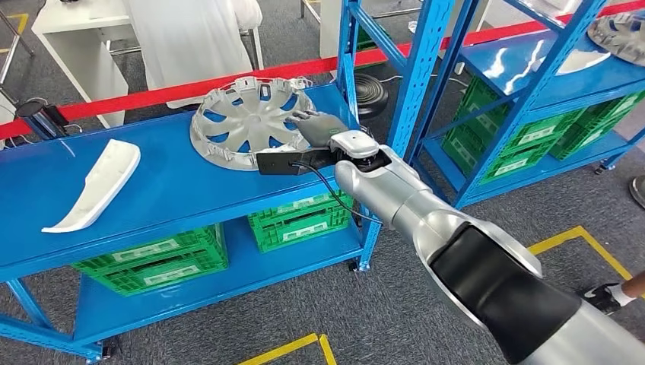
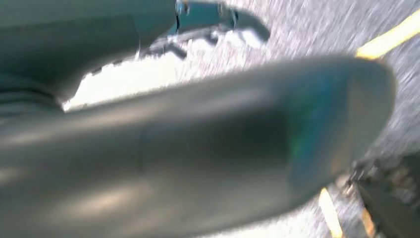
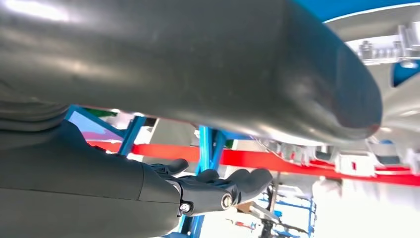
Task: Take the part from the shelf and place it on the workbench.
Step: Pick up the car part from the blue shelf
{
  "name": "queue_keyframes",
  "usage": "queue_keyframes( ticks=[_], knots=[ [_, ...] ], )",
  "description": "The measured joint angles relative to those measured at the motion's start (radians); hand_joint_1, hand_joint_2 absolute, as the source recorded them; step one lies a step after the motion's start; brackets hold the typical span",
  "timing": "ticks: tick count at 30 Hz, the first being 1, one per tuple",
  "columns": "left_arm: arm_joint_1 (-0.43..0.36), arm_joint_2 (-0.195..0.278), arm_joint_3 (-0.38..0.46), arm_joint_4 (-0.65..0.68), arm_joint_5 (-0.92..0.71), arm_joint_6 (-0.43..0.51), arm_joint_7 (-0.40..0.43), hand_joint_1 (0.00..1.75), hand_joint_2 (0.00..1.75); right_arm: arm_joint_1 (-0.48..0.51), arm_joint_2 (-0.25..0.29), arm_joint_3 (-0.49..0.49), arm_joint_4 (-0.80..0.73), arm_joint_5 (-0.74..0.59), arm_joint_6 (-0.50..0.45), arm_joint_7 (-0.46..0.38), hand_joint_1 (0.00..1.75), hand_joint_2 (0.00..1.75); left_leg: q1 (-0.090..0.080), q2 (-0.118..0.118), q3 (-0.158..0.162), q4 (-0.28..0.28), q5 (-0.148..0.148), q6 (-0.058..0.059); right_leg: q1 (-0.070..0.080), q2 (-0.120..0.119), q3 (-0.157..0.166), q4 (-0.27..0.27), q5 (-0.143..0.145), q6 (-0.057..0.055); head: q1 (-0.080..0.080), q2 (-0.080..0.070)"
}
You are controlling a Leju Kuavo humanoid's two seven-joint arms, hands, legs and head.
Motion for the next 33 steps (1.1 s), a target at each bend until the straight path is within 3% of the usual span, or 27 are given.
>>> queue_keyframes(
  ticks=[1, 2, 3, 5, 6, 7, 8, 10, 12, 15, 17, 18, 20, 21, 23, 26, 28, 31, 32, 33],
  knots=[
    [-0.001, 0.0, 0.0, 0.0, 0.0, 0.0, 0.0, 0.0, 0.0, 0.003, -0.001, 0.0, 0.0, 0.0, 0.001, 0.0, 0.0, 0.0, 0.0, -0.001, 0.008, 0.0, -0.008, 0.0, 0.0, 0.0, -0.035, 0.036, -0.014, 0.001, 0.0, 0.0],
    [0.0, 0.0, 0.0, 0.0, -0.001, 0.0, 0.0, 0.0, 0.0, 0.005, -0.002, 0.0, 0.0, 0.0, 0.001, 0.0, 0.0, 0.0, 0.0, -0.003, 0.019, 0.001, -0.017, -0.001, 0.0, 0.0, -0.055, 0.038, -0.009, 0.002, 0.001, 0.0],
    [0.001, -0.001, 0.0, 0.0, -0.002, 0.0, 0.0, 0.0, 0.0, 0.006, -0.003, 0.0, 0.0, 0.0, 0.001, 0.0, 0.0, 0.0, 0.0, -0.003, 0.032, 0.001, -0.027, -0.003, 0.0, 0.0, -0.057, 0.007, 0.018, 0.001, 0.001, 0.0],
    [0.003, -0.002, 0.0, 0.0, -0.005, 0.0, 0.001, 0.0, 0.0, 0.006, -0.005, 0.0, 0.001, 0.0, 0.003, 0.0, 0.0, 0.0, -0.001, -0.004, 0.056, 0.003, -0.048, -0.01, 0.001, -0.002, -0.032, -0.12, 0.119, -0.005, 0.001, 0.0],
    [0.002, -0.003, 0.0, 0.0, -0.007, 0.0, 0.001, 0.0, 0.0, 0.006, -0.006, 0.001, 0.001, 0.0, 0.006, 0.0, 0.0, 0.0, -0.002, -0.005, 0.064, 0.004, -0.058, -0.015, 0.003, -0.003, -0.019, -0.174, 0.152, -0.009, 0.001, 0.0],
    [0.0, -0.003, 0.001, 0.0, -0.008, 0.0, 0.001, 0.0, 0.0, 0.006, -0.006, 0.001, 0.001, 0.0, 0.009, 0.0, 0.0, 0.0, -0.003, -0.005, 0.069, 0.005, -0.066, -0.021, 0.006, -0.003, -0.01, -0.209, 0.175, -0.014, 0.001, 0.0],
    [-0.002, -0.003, 0.001, 0.0, -0.009, -0.001, 0.001, 0.0, 0.0, 0.006, -0.006, 0.002, 0.002, 0.0, 0.011, 0.0, 0.0, 0.0, -0.004, -0.005, 0.073, 0.008, -0.071, -0.027, 0.007, -0.003, -0.006, -0.223, 0.18, -0.021, 0.0, 0.0],
    [-0.005, -0.002, 0.002, -0.001, -0.01, -0.002, 0.002, 0.0, 0.0, 0.007, -0.007, 0.003, 0.001, 0.0, 0.013, -0.001, 0.0, 0.0, -0.005, -0.004, 0.077, 0.016, -0.075, -0.039, 0.007, -0.002, 0.007, -0.226, 0.177, -0.034, 0.001, 0.0],
    [-0.006, -0.002, 0.003, -0.001, -0.011, -0.003, 0.001, 0.0, 0.0, 0.004, -0.007, 0.003, 0.001, 0.0, 0.013, -0.003, 0.0, 0.0, -0.004, -0.002, 0.052, 0.071, -0.078, -0.049, 0.002, -0.002, 0.027, -0.231, 0.171, -0.047, -0.001, 0.0],
    [-0.009, -0.003, 0.004, -0.001, -0.013, -0.003, 0.0, 0.0, 0.0, 0.002, -0.005, 0.004, 0.0, 0.0, 0.015, -0.005, 0.0, 0.0, -0.001, -0.001, -0.059, 0.241, -0.127, -0.061, 0.001, -0.001, 0.051, -0.233, 0.152, -0.058, -0.004, 0.0],
    [-0.008, -0.003, 0.004, -0.001, -0.014, -0.003, 0.0, 0.0, 0.0, 0.003, -0.005, 0.005, 0.0, 0.0, 0.018, -0.006, 0.0, 0.0, 0.0, -0.001, -0.11, 0.283, -0.143, -0.063, 0.002, 0.0, 0.068, -0.233, 0.136, -0.058, -0.003, 0.0],
    [-0.008, -0.002, 0.004, -0.001, -0.015, -0.003, 0.0, 0.0, 0.0, 0.003, -0.005, 0.005, 0.0, -0.001, 0.018, -0.008, 0.0, 0.0, 0.0, -0.001, -0.111, 0.256, -0.12, -0.061, 0.002, 0.001, 0.078, -0.233, 0.128, -0.058, -0.004, 0.0],
    [-0.006, 0.0, 0.005, -0.001, -0.017, -0.003, 0.0, 0.0, 0.0, 0.003, -0.004, 0.005, 0.0, -0.004, 0.018, -0.013, 0.0, 0.0, -0.002, -0.001, -0.076, 0.13, -0.026, -0.051, 0.002, 0.002, 0.101, -0.233, 0.11, -0.054, -0.004, 0.0],
    [-0.007, 0.001, 0.005, -0.001, -0.017, -0.003, 0.001, 0.0, 0.0, 0.002, -0.002, 0.005, 0.001, -0.005, 0.018, -0.015, 0.0, 0.0, -0.004, 0.0, -0.056, 0.068, 0.003, -0.046, 0.003, 0.002, 0.11, -0.232, 0.101, -0.05, -0.005, 0.0],
    [-0.008, 0.002, 0.006, -0.001, -0.018, -0.003, 0.001, 0.0, 0.0, 0.002, 0.002, 0.006, 0.001, -0.007, 0.019, -0.017, 0.0, 0.0, -0.008, 0.001, -0.033, 0.009, 0.022, -0.038, 0.006, 0.003, 0.116, -0.232, 0.088, -0.04, -0.006, 0.0],
    [-0.009, 0.001, 0.006, -0.001, -0.018, -0.003, 0.001, 0.0, 0.0, 0.0, 0.011, 0.007, 0.0, -0.008, 0.019, -0.018, 0.0, 0.0, -0.005, 0.0, -0.021, 0.004, 0.019, -0.025, 0.007, 0.003, 0.119, -0.228, 0.071, -0.023, -0.006, 0.0],
    [-0.01, 0.0, 0.007, -0.001, -0.017, -0.002, -0.002, 0.0, 0.0, -0.002, 0.019, 0.007, 0.0, -0.009, 0.019, -0.021, 0.0, 0.0, 0.0, 0.0, -0.012, -0.002, 0.016, -0.016, 0.006, 0.001, 0.089, -0.169, 0.039, -0.014, -0.003, 0.0],
    [-0.011, 0.0, 0.008, -0.002, -0.016, 0.0, -0.006, 0.0, 0.0, 0.005, 0.031, 0.009, 0.001, -0.01, 0.021, -0.027, 0.0, 0.0, -0.001, 0.0, -0.003, -0.002, 0.001, -0.006, 0.001, 0.0, -0.028, 0.019, -0.017, -0.005, 0.0, 0.0],
    [-0.011, 0.0, 0.008, -0.002, -0.016, 0.0, -0.008, 0.0, 0.0, 0.01, 0.036, 0.011, 0.001, -0.011, 0.023, -0.029, 0.0, 0.0, -0.001, -0.001, 0.002, 0.0, -0.005, -0.006, 0.0, -0.001, -0.055, 0.048, -0.009, -0.004, 0.001, 0.0],
    [-0.01, 0.0, 0.008, -0.002, -0.016, 0.0, -0.009, 0.0, 0.0, 0.014, 0.042, 0.012, 0.001, -0.011, 0.024, -0.032, 0.0, 0.0, 0.0, -0.003, 0.009, 0.002, -0.012, -0.008, -0.002, -0.001, -0.064, 0.039, 0.018, -0.003, 0.001, 0.0]
  ],
)
